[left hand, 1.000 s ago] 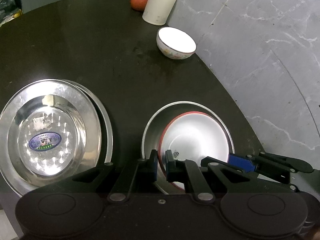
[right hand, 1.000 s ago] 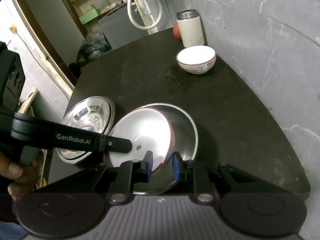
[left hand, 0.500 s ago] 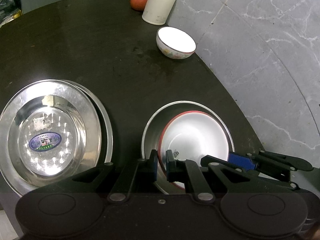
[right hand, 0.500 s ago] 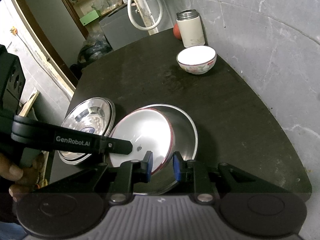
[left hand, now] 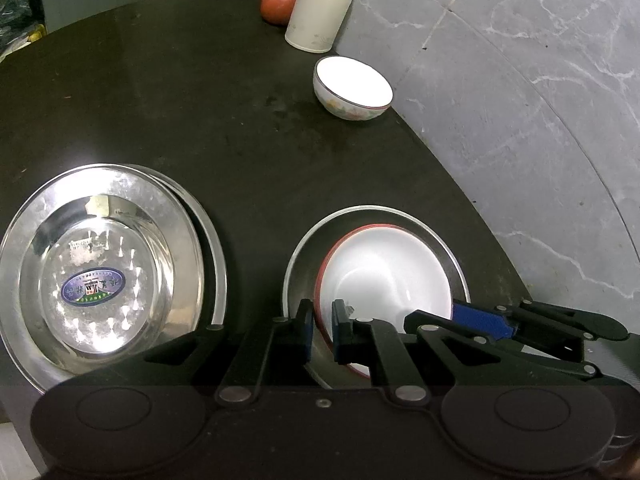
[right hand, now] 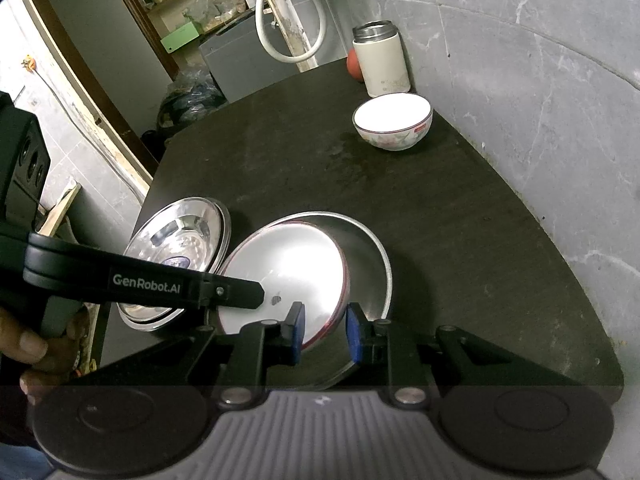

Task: Organize plates and bowls
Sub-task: 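Settle the white bowl inside the steel bowl and open both tools, then move both tools to the second red-rimmed white bowl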

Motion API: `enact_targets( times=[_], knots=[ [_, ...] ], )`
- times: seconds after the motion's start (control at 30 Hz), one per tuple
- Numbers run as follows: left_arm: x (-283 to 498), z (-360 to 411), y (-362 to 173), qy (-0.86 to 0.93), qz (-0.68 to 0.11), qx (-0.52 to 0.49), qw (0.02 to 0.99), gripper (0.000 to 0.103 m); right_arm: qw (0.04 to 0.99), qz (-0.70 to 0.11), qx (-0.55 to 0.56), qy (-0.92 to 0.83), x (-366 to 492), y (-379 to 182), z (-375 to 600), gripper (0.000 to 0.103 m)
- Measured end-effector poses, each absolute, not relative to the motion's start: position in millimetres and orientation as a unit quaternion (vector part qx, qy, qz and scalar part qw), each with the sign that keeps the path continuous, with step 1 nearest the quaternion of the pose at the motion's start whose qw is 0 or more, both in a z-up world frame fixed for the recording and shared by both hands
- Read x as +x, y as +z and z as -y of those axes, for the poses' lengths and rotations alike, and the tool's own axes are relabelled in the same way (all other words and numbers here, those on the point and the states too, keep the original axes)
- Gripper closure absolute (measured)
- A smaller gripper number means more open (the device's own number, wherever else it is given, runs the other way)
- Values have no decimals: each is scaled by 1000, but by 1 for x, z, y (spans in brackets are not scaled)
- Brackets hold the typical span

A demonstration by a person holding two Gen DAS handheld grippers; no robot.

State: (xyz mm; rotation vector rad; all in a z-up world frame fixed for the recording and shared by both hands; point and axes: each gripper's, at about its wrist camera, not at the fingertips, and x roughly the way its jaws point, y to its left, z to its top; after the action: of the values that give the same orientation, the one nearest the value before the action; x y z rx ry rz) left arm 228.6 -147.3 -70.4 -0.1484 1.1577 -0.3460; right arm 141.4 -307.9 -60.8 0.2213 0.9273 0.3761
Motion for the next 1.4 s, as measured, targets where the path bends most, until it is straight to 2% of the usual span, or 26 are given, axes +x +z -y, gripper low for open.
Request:
enact_targets(
  times=[0.53, 0.67, 0.83, 0.97, 1.1, 1.13, 1.17, 1.2, 1.27, 1.4],
  knots=[
    [229, 151, -67, -156, -537, -53, 828, 90, 874, -440, 104, 179, 143, -58, 311, 77],
    [228, 153, -63, -156, -526, -44, 835, 84, 880, -430, 99, 178, 142, -54, 311, 72],
    [230, 151, -61, -156, -520, -44, 838, 83, 882, -425, 101, 177, 143, -53, 314, 72],
    [229, 149, -54, -159, -500, -44, 850, 77, 888, -413, 108, 173, 144, -50, 319, 70],
    [229, 148, -43, -151, -463, -37, 872, 61, 892, -400, 116, 175, 146, -49, 323, 66],
    [230, 146, -41, -150, -456, -40, 876, 56, 894, -396, 119, 175, 147, -48, 324, 61],
    [232, 145, -40, -149, -453, -43, 878, 51, 896, -392, 119, 172, 148, -47, 324, 50],
    [234, 144, -39, -146, -450, -46, 880, 47, 899, -388, 117, 166, 149, -47, 325, 47],
    [239, 141, -38, -138, -444, -51, 884, 34, 904, -381, 117, 157, 152, -47, 327, 43],
    [250, 138, -37, -121, -433, -60, 891, 16, 903, -384, 127, 144, 162, -53, 329, 37]
  ],
)
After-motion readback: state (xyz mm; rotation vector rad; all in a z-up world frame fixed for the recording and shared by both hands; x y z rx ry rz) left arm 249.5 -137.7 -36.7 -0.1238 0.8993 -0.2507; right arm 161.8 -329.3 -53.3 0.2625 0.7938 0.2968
